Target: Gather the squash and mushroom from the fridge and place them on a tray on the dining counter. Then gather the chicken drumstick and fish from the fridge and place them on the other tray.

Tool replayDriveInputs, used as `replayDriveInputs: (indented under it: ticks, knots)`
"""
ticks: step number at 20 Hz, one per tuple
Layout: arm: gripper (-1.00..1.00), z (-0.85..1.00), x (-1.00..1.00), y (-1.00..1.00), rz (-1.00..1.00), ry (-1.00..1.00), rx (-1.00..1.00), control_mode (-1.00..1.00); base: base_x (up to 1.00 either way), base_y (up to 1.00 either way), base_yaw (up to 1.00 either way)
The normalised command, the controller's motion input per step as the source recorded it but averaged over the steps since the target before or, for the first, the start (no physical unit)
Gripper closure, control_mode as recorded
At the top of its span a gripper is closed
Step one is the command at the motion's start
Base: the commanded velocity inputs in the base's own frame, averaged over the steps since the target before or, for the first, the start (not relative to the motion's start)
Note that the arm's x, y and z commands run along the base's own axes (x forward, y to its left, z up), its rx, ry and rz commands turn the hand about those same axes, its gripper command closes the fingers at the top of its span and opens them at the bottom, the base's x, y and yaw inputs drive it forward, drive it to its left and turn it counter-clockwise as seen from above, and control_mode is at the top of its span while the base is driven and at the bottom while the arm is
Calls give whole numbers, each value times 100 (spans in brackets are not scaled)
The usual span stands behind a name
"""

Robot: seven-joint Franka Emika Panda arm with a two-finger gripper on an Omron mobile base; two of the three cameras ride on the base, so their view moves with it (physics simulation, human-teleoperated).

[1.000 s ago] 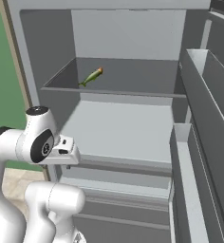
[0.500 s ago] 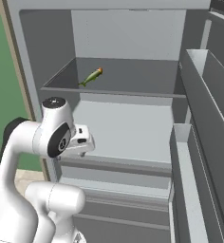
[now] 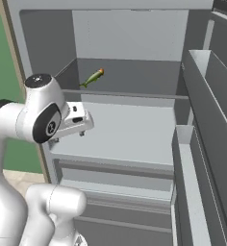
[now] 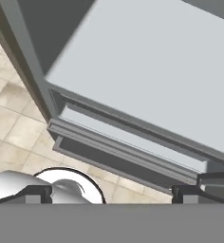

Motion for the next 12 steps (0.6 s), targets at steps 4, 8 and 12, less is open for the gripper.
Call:
replayDriveInputs:
  ticks: [4,8,12]
  knots:
    - [-100,98,0,9,0,-10,2,-100,0,0,0]
    - [-100,83,1,28,-2,-12,4,-100,0,0,0]
    - [-100,56,16,8,-10,-4,5,-100,0,0,0]
